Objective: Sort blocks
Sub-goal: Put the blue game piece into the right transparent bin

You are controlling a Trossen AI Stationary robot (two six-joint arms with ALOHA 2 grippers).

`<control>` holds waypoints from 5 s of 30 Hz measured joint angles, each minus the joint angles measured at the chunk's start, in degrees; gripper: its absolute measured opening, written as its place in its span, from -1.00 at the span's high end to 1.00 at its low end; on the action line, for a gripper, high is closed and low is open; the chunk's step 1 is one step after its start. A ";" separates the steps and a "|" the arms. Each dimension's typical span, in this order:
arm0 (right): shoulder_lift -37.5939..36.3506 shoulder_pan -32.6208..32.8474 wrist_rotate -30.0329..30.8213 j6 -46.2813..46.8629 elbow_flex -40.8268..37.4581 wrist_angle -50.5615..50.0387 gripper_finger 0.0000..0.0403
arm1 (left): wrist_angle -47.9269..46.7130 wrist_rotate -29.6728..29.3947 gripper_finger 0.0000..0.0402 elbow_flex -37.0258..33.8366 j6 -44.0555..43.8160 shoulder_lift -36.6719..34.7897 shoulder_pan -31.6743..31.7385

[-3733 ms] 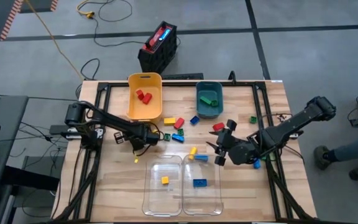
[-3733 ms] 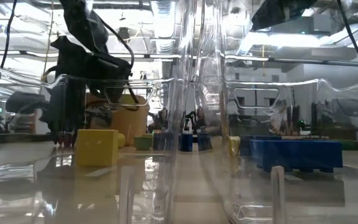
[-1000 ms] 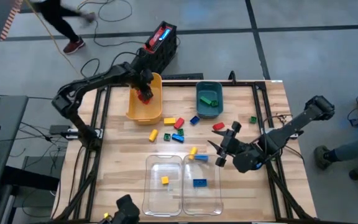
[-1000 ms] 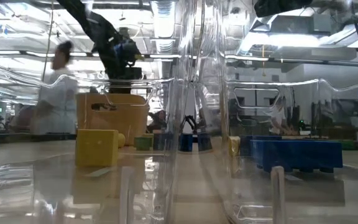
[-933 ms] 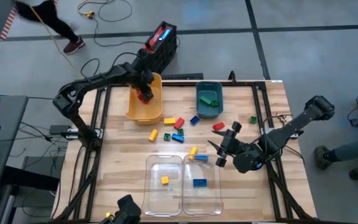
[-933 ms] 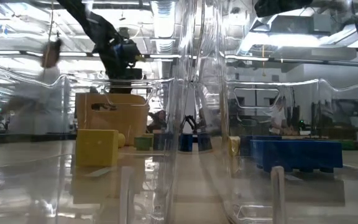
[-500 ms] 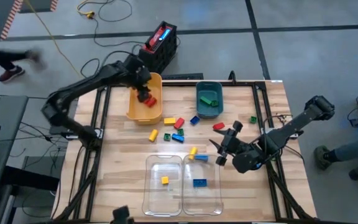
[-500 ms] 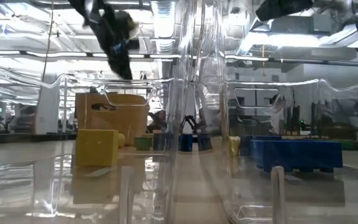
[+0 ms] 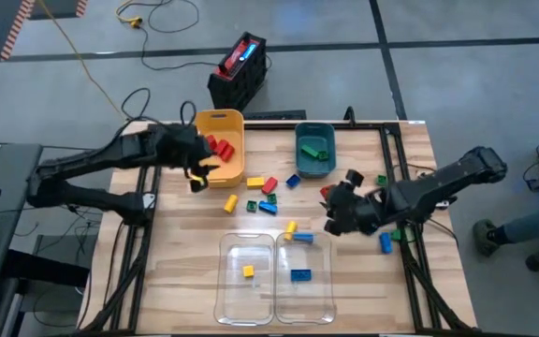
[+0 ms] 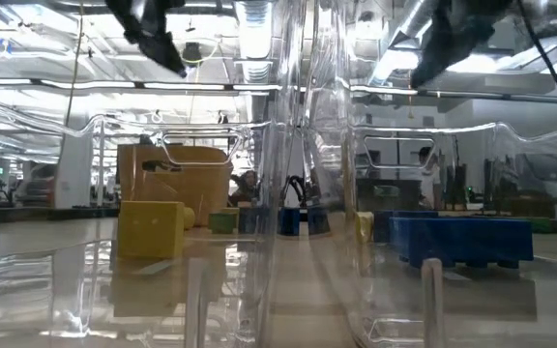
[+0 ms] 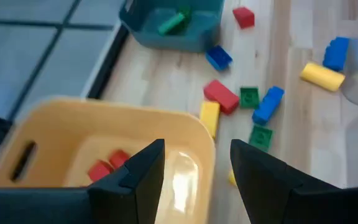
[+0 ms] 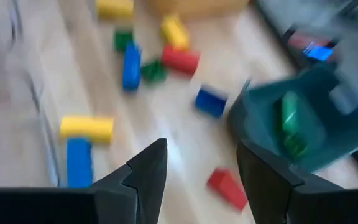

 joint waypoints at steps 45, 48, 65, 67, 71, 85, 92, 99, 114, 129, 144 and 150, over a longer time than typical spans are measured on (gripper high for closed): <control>1.95 -5.51 -35.21 42.67 -15.68 -22.06 -0.54 | 14.11 -1.75 0.12 -22.25 -18.08 -6.09 -24.68; 4.48 -4.80 -34.98 41.79 -15.68 -19.84 -0.54 | 14.09 -1.21 0.12 -22.25 -18.06 -6.09 -24.68; 4.69 2.90 -32.31 55.07 -17.05 -18.10 -0.54 | 9.75 -1.05 0.12 -22.25 -20.73 -6.07 -28.77; 4.36 4.89 -31.53 60.03 -18.11 -18.24 -0.54 | 9.75 -1.09 0.12 -22.25 -20.66 -6.07 -29.10; 4.53 7.83 -31.61 66.49 -20.13 -13.76 -0.54 | 9.79 -1.07 0.12 -22.25 -20.53 -6.07 -29.14; 4.79 8.49 -28.61 76.45 -21.23 -12.66 -0.54 | 9.41 -0.30 0.12 -22.25 -17.60 -6.07 -29.14; 5.03 10.83 -27.75 83.65 -24.18 -9.84 -0.54 | 7.91 -0.33 0.12 -22.23 -16.17 -6.07 -29.16; 4.94 8.89 -26.85 78.53 -26.15 -6.36 -0.51 | 7.91 -0.52 0.12 -22.23 -13.96 -6.07 -29.16; 4.96 5.42 -26.38 72.55 -27.09 -6.19 -0.20 | 7.82 -1.06 0.12 -22.23 -16.07 -6.07 -29.16; 5.16 6.03 -26.29 65.07 -23.68 -9.38 0.30 | 7.82 -1.42 0.12 -22.23 -16.81 -6.07 -29.16; 5.11 10.02 -26.04 54.79 -9.48 -11.49 0.25 | 6.67 -1.53 0.12 -22.20 -18.78 -6.07 -29.16; 5.09 14.24 -24.54 54.23 -0.85 -13.50 0.26 | 6.69 -1.95 0.12 -22.20 -19.37 -6.07 -29.15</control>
